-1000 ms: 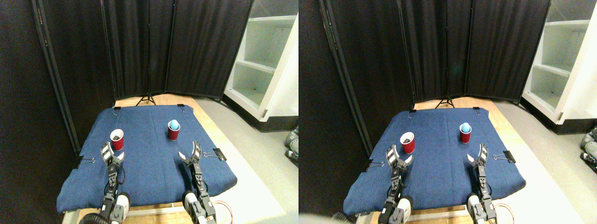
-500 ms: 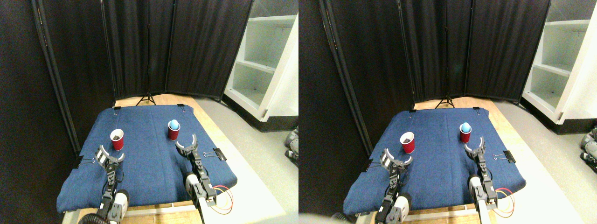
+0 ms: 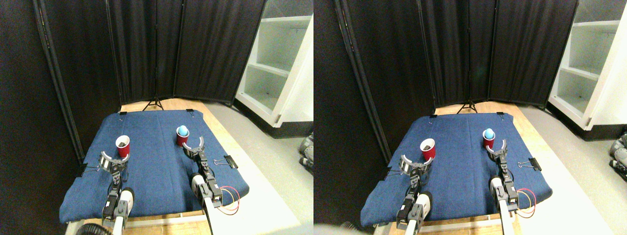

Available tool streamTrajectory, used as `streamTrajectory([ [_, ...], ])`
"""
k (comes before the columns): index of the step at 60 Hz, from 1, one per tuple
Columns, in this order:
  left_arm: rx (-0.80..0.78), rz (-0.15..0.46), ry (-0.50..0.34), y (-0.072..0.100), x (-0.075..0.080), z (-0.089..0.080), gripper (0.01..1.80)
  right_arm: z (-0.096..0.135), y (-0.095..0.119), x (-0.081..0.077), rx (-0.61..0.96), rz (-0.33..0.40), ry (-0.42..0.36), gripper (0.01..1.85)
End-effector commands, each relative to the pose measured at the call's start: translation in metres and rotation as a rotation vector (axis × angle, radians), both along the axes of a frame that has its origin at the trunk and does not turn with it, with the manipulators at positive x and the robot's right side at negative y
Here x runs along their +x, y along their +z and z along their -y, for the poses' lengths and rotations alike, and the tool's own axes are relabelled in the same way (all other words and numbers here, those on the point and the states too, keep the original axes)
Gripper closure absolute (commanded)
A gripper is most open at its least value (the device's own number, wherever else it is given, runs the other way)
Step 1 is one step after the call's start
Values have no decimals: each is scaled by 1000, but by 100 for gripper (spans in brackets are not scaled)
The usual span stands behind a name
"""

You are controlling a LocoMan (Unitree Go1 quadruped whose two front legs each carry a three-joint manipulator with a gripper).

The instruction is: Pour (bimanual)

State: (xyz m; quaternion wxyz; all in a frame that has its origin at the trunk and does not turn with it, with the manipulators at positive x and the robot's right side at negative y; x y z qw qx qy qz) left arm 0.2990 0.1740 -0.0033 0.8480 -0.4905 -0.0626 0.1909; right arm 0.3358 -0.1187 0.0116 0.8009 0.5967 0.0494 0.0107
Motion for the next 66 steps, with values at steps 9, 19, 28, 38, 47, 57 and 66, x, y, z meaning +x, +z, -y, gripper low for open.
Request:
streamTrajectory([
  [9, -79, 14, -4, -10, 9, 0, 78, -4, -5, 6, 54, -19, -4, 102],
  [19, -130, 20, -15, -14, 11, 4, 72, -7, -14, 14, 108, -74, -19, 94],
  [28, -144, 26, -22, -12, 11, 7, 65, -9, -20, 19, 143, -61, -28, 103],
  [38, -169, 36, -30, -10, 13, 10, 69, -9, -22, 26, 147, -66, -44, 96],
  [47, -189, 42, -25, -10, 16, 10, 68, -11, -27, 27, 183, -93, -90, 99],
  [57, -229, 52, -23, -13, 22, 12, 69, -10, -29, 29, 160, -78, -101, 92],
  [66, -256, 57, -22, -23, 31, 11, 67, -10, -25, 29, 178, -73, -95, 93],
])
